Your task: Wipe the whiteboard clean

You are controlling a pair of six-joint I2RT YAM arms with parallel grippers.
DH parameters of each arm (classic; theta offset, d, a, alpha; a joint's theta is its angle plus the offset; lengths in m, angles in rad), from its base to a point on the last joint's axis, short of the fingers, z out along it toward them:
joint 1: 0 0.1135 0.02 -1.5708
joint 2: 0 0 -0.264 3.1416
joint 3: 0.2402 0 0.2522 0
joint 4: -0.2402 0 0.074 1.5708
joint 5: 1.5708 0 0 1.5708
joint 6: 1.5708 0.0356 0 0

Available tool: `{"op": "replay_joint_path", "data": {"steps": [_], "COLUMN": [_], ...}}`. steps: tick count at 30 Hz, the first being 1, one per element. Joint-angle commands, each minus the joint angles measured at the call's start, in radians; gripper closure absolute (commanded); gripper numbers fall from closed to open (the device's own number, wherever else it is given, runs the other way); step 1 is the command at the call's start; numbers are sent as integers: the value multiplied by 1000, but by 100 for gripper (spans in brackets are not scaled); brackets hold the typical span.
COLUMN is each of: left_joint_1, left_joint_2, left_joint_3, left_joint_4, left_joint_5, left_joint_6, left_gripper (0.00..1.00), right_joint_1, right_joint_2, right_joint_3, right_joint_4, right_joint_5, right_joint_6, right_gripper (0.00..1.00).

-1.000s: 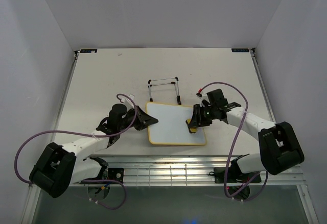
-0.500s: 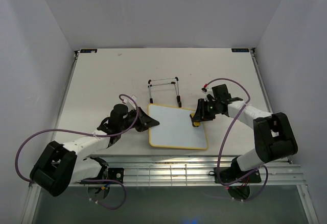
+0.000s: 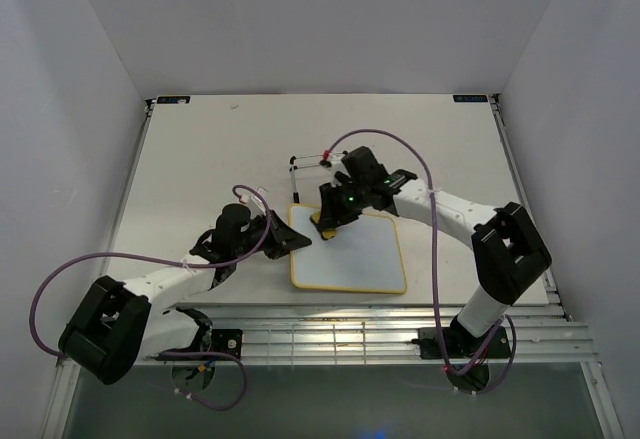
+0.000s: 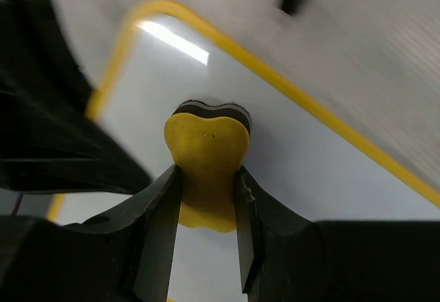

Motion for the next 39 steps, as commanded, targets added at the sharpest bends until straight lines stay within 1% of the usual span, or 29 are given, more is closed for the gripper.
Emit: {"op": "replay_joint_path", "data": {"steps": [1,2,4,5,6,8,9,10,11,12,14,15,18,21,22,24,26,27,28,29,31,32,33,34,36,37,38,39], "left_joint_1": [-22,-22,-22,-22,-22,-22,-22,-22,-22,-22,-22,-22,-22,-22,-22,-22,-22,-22,-22,-22,-22,-22,-22,-22,-22,-22,-22,-22], "left_joint_2": [7,2,-10,-16,-30,-45,-50,-56,-59,-62,-79,-87,-114,-134,-140,-166,-188,-208,-220,-234,-278,-303,-303,-318,-322,-320,-317,-315], "left_joint_3": [14,14,14,14,11,7,4,1,0,0,-6,-6,-3,7,10,20,26,35,41,43,53,70,82,96,127,156,168,179], "left_joint_4": [-25,-26,-33,-37,-42,-54,-54,-60,-63,-66,-69,-74,-86,-99,-103,-106,-105,-106,-106,-106,-108,-129,-149,-164,-189,-185,-181,-177], "left_joint_5": [-17,-18,-28,-32,-38,-55,-60,-67,-71,-75,-86,-89,-97,-91,-88,-77,-66,-58,-51,-51,-60,-69,-84,-115,-123,-117,-98,-97], "left_joint_6": [125,123,123,123,123,122,122,122,119,116,111,109,119,132,138,143,154,157,165,166,180,200,211,224,270,284,298,315], "left_gripper": [100,100,100,100,100,100,100,100,100,100,100,100,100,100,100,100,100,100,100,100,100,100,100,100,100,100,100,100], "right_joint_1": [175,182,150,125,70,1,-72,-108,-174,-211,-280,-339,-415,-446,-456,-513,-554,-593,-610,-637,-653,-660,-663,-664,-664,-665,-665,-694], "right_joint_2": [109,120,125,120,113,72,59,24,3,-28,-56,-80,-139,-179,-180,-165,-147,-116,-98,-75,13,78,108,132,195,211,231,264], "right_joint_3": [113,130,103,43,6,-76,-162,-202,-241,-309,-368,-409,-425,-350,-288,-224,-140,-111,-83,-24,41,113,148,176,236,251,265,293], "right_joint_4": [-20,-24,-20,-17,-9,3,9,23,26,26,26,25,16,-29,-42,-81,-96,-110,-118,-125,-151,-168,-188,-211,-218,-221,-225,-230], "right_joint_5": [-44,-34,2,5,12,29,29,34,39,40,39,36,9,14,35,61,124,149,223,267,352,371,402,445,463,468,471,467], "right_joint_6": [30,29,30,29,19,13,10,0,-7,-13,-30,-37,-54,-57,-60,-63,-63,-65,-67,-67,-73,-79,-82,-85,-90,-94,-97,-100], "right_gripper": [92,92,92,92,92,92,92,92,92,92,92,92,92,92,92,92,92,92,92,92,92,92,91,88,86,82,82,82]}}
